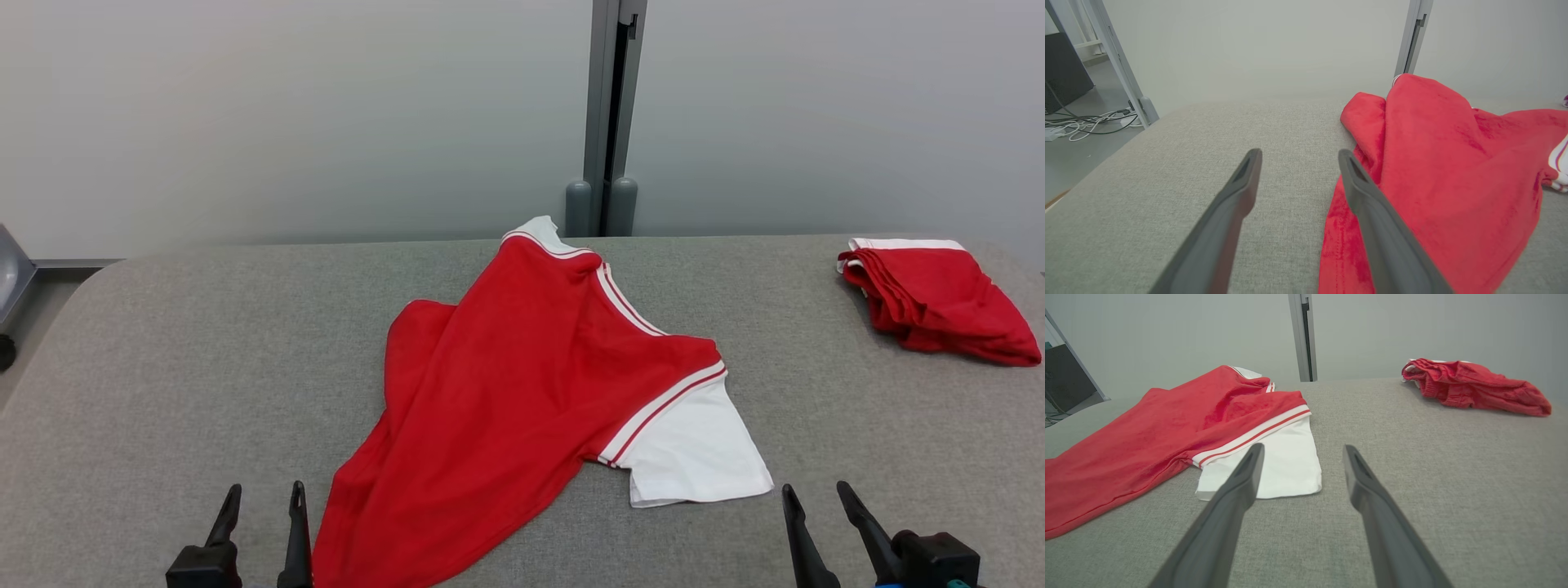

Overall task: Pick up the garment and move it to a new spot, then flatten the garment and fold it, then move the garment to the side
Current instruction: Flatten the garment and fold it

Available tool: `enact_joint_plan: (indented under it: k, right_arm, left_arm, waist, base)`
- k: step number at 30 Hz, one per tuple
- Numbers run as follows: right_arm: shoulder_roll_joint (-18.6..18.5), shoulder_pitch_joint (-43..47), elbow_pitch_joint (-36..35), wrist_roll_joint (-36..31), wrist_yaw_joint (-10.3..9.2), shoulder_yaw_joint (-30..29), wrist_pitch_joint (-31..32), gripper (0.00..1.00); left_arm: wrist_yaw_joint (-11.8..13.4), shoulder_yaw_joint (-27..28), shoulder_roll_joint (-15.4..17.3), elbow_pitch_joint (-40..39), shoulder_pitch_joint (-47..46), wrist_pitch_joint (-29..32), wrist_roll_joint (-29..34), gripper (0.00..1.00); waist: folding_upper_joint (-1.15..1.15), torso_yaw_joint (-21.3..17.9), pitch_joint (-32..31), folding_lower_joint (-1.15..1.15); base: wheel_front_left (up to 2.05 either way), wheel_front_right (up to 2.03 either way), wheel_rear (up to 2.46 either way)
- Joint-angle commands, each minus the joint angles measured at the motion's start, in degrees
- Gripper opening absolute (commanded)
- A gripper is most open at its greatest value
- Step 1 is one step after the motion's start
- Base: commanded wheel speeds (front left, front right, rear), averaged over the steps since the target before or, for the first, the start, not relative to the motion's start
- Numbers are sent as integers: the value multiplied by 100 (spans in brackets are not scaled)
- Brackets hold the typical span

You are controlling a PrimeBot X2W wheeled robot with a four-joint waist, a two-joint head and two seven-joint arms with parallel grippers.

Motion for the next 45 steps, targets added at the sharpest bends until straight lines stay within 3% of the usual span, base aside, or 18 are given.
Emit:
enact_joint_plan:
  k: [1, 6, 14, 25, 31, 32, 33, 34, 35, 36, 37, 38, 45]
  right_arm:
    - [5, 79, 48, -11, 3, -20, -21, 100]
    - [-78, -202, 447, -102, 3, -37, -21, 100]
    - [-219, -1108, 1646, -215, 2, 82, -21, 100]
    - [-232, -2221, 3310, -158, 3, 200, -21, 100]
    - [-182, -2361, 3971, -180, 3, 161, -2, 100]
    - [-170, -2350, 4070, -189, 2, 175, 10, 100]
    - [-160, -2345, 4182, -181, 2, 167, 19, 100]
    - [-152, -2330, 4311, -170, 2, 164, 34, 100]
    - [-152, -2330, 4311, -170, 2, 164, 34, 100]
    - [-138, -2331, 4407, -156, 2, 179, 36, 76]
    - [-113, -2348, 4467, -114, 2, 192, 37, 33]
    - [-79, -2369, 4476, -63, 2, 190, 37, 0]
    - [-32, -2338, 3591, 535, 3, 247, -13, 0]
  left_arm:
    - [-25, -49, -18, 37, -3, -26, 23, 100]
    - [-115, -291, -26, 262, 180, -26, 51, 100]
    - [-198, -626, -69, 839, 327, -24, -69, 100]
    - [-252, -870, -141, 1376, -275, -25, -440, 100]
    - [-268, -1036, -164, 1533, -385, -25, -577, 100]
    - [-269, -1045, -161, 1551, -379, -25, -597, 96]
    - [-271, -1069, -164, 1573, -375, -25, -622, 65]
    - [-274, -1111, -169, 1603, -378, -25, -646, 46]
    - [-274, -1111, -169, 1603, -378, -25, -646, 46]
    - [-278, -1164, -173, 1637, -385, -25, -670, 30]
    - [-282, -1207, -176, 1650, -406, -25, -690, 0]
    - [-284, -1227, -178, 1655, -428, -25, -723, 0]
    - [-297, -1218, -179, 1125, -505, -25, -1008, 0]
  waist:
    - [0, 17, 2, 0]
    - [0, 94, 25, 0]
    - [0, 286, 179, 0]
    - [0, 540, 573, 0]
    - [0, 602, 598, 0]
    - [0, 601, 597, 0]
    - [0, 598, 596, 0]
    - [0, 597, 592, 0]
    - [0, 597, 592, 0]
    - [0, 594, 584, 0]
    - [0, 588, 576, 0]
    - [0, 581, 569, 0]
    - [0, 488, 460, 0]
  base:
    - [0, 0, 0]
    - [0, 0, 0]
    - [0, 0, 0]
    - [0, 0, 0]
    - [0, 0, 0]
    - [0, 0, 0]
    - [0, 0, 0]
    - [0, 0, 0]
    - [0, 0, 0]
    - [0, 0, 0]
    - [0, 0, 0]
    - [0, 0, 0]
    - [0, 0, 0]
